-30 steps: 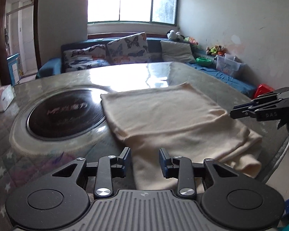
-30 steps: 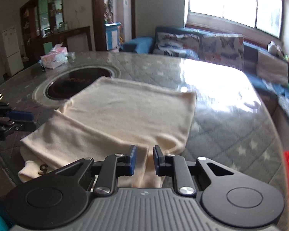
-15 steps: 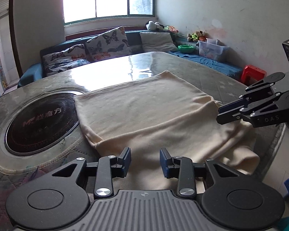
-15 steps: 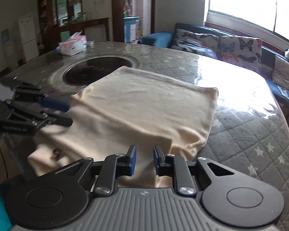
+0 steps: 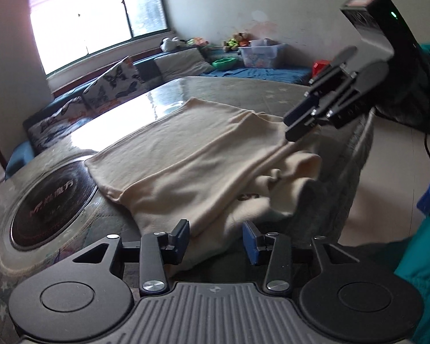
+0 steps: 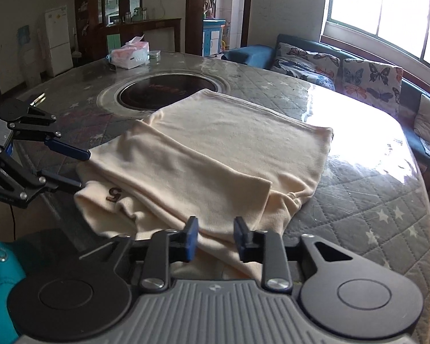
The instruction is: Fold clothes
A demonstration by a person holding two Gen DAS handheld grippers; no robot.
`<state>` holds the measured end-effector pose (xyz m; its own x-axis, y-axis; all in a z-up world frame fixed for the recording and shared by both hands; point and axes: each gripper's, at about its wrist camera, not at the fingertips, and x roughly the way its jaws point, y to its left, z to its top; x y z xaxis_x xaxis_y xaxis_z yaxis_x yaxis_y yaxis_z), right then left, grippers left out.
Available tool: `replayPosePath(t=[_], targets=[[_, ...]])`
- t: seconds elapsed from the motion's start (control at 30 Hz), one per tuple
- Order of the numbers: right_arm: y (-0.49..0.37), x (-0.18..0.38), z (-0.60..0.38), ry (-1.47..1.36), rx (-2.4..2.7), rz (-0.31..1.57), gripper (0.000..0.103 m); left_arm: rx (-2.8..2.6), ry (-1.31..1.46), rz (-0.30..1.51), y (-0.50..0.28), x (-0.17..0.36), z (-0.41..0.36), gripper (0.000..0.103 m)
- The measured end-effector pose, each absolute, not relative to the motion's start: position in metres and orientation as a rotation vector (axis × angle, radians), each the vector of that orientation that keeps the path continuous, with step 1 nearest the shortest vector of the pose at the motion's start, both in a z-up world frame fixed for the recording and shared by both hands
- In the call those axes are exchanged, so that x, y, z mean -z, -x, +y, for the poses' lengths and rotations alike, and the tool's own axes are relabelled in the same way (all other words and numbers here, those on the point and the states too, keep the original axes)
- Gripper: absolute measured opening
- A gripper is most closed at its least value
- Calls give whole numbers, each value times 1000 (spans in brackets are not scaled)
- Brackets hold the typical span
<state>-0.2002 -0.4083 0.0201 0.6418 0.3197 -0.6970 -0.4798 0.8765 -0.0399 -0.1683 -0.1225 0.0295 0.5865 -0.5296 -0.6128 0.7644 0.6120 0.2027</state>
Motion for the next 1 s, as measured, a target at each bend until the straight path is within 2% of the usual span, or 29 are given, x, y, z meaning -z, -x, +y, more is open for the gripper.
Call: replayPosePath(t=[0.13, 0.27, 0.33, 0.4, 0.47, 0.6, 0.7, 0.83, 0.93, 0.97, 1.0], targets=[[207, -22, -410, 258, -455, 753, 30, 806, -526, 495, 173, -21, -136, 49], [216, -24, -410, 293, -457, 749, 37, 818, -558, 439, 175, -16, -145, 49], [220, -24, -410, 316, -458, 751, 38, 820, -547, 431, 173, -16, -147, 44], [224, -23, -409, 346, -460, 755, 42, 821, -528, 431, 170, -17, -147, 25], [228, -22, -407, 375, -470, 754, 44, 811, -491, 447, 163, -19, -146, 12], [237, -21, -398, 456, -521, 715, 56, 777, -408, 473, 145, -29, -142, 9], [236, -19, -391, 482, -552, 676, 60, 765, -363, 480, 133, -37, -142, 9], [223, -12, -383, 483, -559, 646, 58, 760, -344, 487, 128, -39, -141, 9], [208, -6, -379, 450, -569, 653, 47, 757, -340, 494, 128, -38, -139, 9], [204, -5, -379, 436, -575, 662, 41, 757, -339, 496, 129, -37, -139, 11], [200, -5, -379, 420, -575, 674, 30, 758, -339, 497, 131, -36, -138, 13]])
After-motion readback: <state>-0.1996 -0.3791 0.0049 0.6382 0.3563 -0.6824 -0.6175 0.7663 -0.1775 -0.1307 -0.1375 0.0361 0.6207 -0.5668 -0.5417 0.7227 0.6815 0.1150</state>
